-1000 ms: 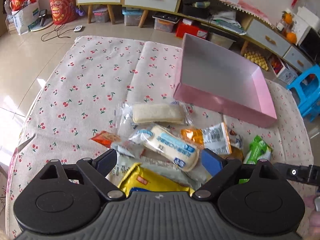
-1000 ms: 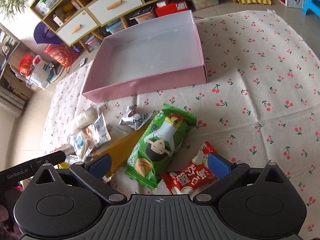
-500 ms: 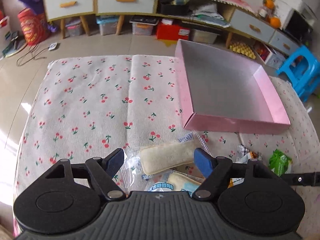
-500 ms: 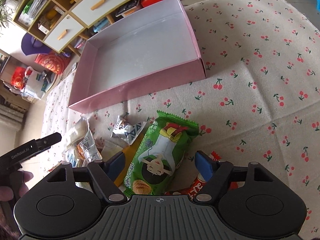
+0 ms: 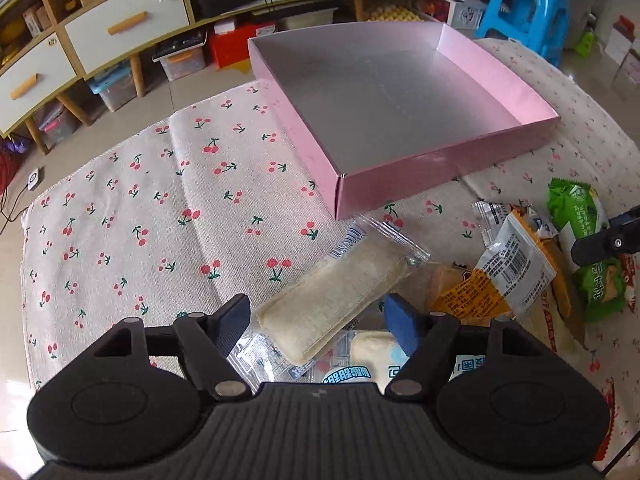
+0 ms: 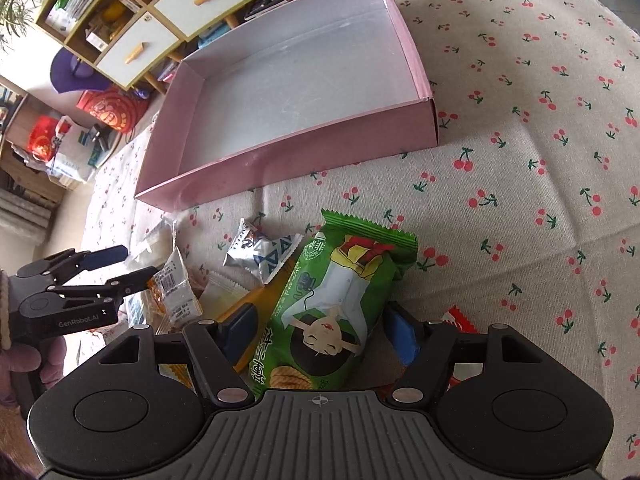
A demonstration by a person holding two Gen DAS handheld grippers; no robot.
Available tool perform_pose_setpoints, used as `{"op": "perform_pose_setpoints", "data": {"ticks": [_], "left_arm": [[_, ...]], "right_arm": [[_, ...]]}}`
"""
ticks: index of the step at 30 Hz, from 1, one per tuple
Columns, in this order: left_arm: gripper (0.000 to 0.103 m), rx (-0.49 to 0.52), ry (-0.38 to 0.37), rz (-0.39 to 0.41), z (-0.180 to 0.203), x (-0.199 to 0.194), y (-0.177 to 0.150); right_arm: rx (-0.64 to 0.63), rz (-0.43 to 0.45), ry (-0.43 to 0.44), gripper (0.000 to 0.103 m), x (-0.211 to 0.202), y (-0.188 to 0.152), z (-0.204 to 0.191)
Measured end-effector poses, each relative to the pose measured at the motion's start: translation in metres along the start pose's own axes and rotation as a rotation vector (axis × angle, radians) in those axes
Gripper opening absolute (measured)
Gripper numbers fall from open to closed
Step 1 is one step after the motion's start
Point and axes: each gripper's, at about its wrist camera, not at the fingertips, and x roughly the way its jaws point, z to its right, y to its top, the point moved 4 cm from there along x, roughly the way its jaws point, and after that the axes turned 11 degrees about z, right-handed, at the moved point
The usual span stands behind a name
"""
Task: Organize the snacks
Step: 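Grasp the clear-wrapped bread roll with the left tool while the right tool grasps the green chip packet, then lift the bread roll with the left tool while the right tool carries the chip packet over the pink box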
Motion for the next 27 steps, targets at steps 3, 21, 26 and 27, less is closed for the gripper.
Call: {"op": "perform_pose_setpoints", "data": {"ticks": [3, 21, 26, 27], "left_arm": [[0.063, 0.029, 0.041, 0.0, 0.003, 0.002, -0.001], [0.021, -0.203, 0.168, 0.016, 0.002, -0.024, -0.004], [0.017, -0.258, 0.173, 0.031, -0.001, -0.037, -0.001], [0.017, -0.261, 0.172, 0.037, 0.0, -0.04, 0.0]], "right_arm": [[-0.02, 0.012, -0.014, 0.059, 0.0, -0.001, -0.001], [0.117, 0.046, 0.039, 0.046, -0.019, 0.015, 0.012], [0.156, 0.062, 0.068, 0.046, -0.026, 0.02, 0.013], [0.167, 0.062, 0.079, 0.046, -0.028, 0.021, 0.013]]}}
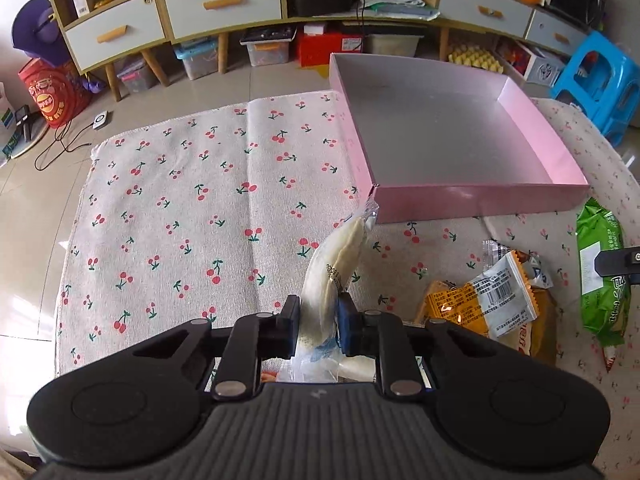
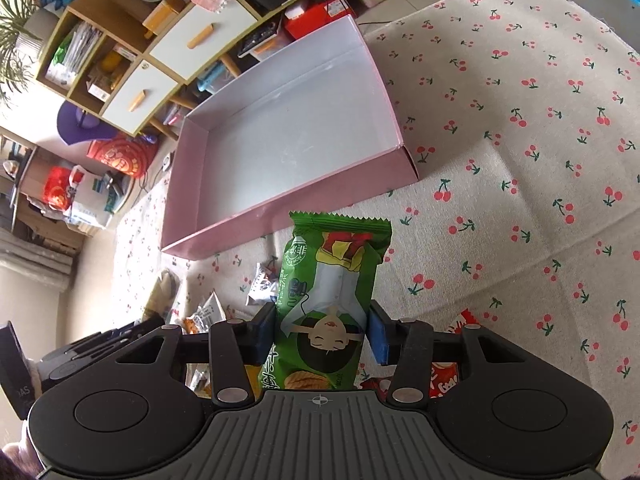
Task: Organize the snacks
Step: 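Lift the bread roll with the left tool while the right tool carries the chip packet over the pink box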
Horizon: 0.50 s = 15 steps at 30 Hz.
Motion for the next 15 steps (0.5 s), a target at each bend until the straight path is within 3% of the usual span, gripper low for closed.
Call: {"op": "perform_pose_setpoints", "data": {"ticks": [9, 15], "left_arm": [[0.017, -0.034, -0.039, 0.117, 0.014, -0.029, 0.032], [0.017, -0.039, -0.073, 0.159, 0.039, -0.009, 0.055]], "right_arm": [[0.088, 0.038, 0.1, 0.046, -0.023, 0.017, -0.008], [0.145, 0.099, 0.111, 0.046, -0.019, 0.05, -0.011]]}}
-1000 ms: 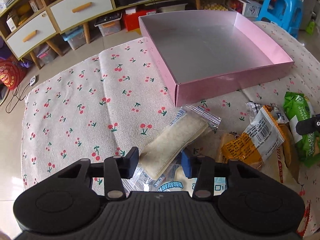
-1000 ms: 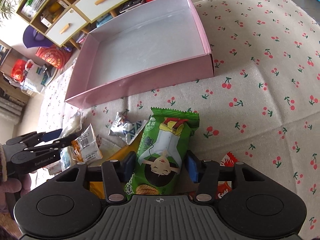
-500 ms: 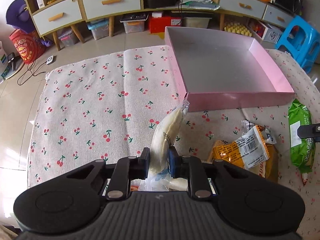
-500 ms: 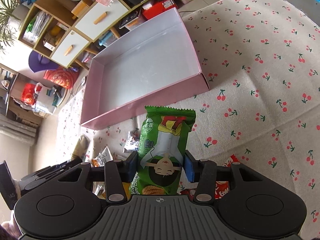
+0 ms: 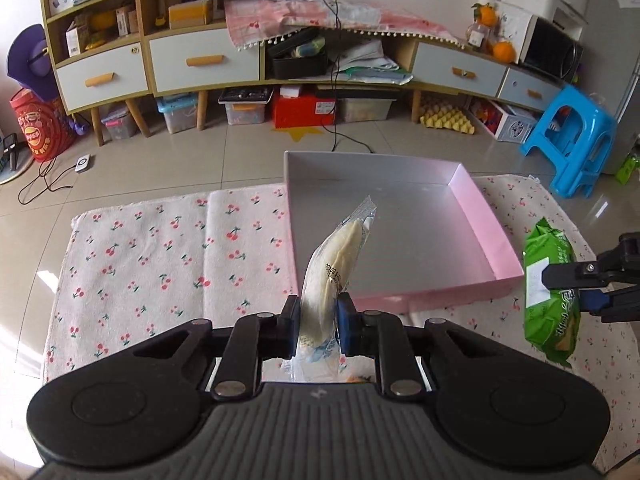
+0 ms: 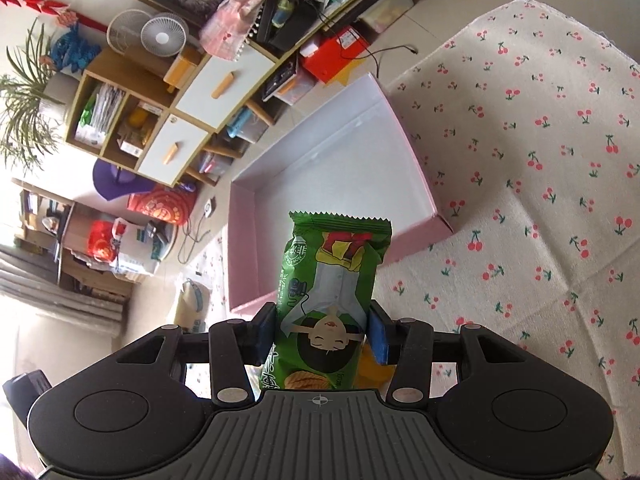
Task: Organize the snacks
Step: 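Lift the bread roll with the left tool while the right tool carries the chip packet over the pink box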
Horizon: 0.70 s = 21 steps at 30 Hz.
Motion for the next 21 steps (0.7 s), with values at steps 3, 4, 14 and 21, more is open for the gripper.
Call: {"op": "perform_pose_setpoints", "data": {"ticks": [3, 4, 14, 21], "left_arm": [[0.017, 0.025, -0.022, 0.009, 0.014, 0.023, 0.006], [0.017, 0.032, -0.02, 0.007, 0.018, 0.032, 0.007], [0.017, 0.061, 0.037, 0.002, 0.02, 0.077, -0.002], [0.017, 0.098, 0.045, -0.04, 0.025, 0.058, -0.008]], "right_arm": [[0.018, 0.038, 0.005, 0.046, 0.013, 0.016, -0.001], [0.019, 0.048, 0.004, 0.046, 0.018, 0.02, -0.001], [-0.03, 0.117, -0.032, 0.046, 0.068, 0.048, 0.005], [-0.146, 0.121, -0.061, 0.046, 0.085, 0.046, -0.002]]}}
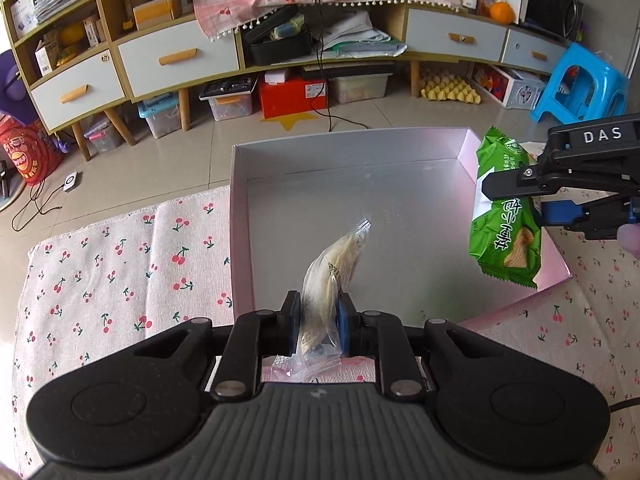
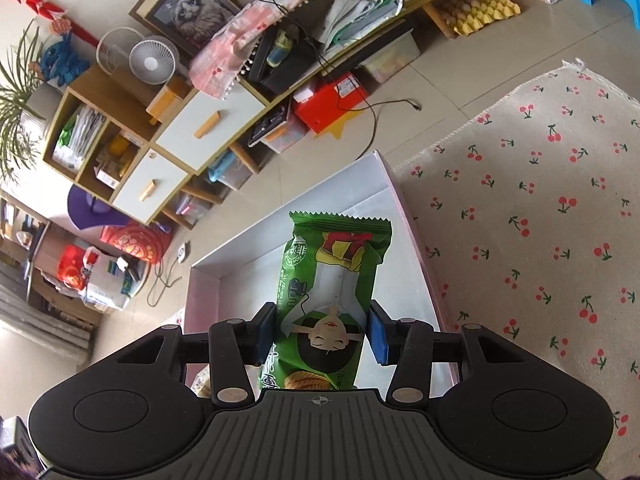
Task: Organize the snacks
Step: 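Lift the bread roll with the left tool while the right tool carries the chip packet over the pink box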
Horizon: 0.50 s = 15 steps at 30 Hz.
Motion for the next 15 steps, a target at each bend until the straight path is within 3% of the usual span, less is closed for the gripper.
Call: {"op": "perform_pose_setpoints", "data": {"ticks": [12, 15], "left_arm": [[0.017, -0.026, -0.029, -0.078, 0.001, -0.002, -0.001], [0.017, -0.041, -0.019, -0.066, 0.0, -0.001, 0.001]], "right_arm": [[-0.15, -0.009, -0.059, 0.046, 0.01, -0.007, -0.007], [-0.167, -0.01, -0.066, 0.046, 0.012, -0.007, -0.007]]}}
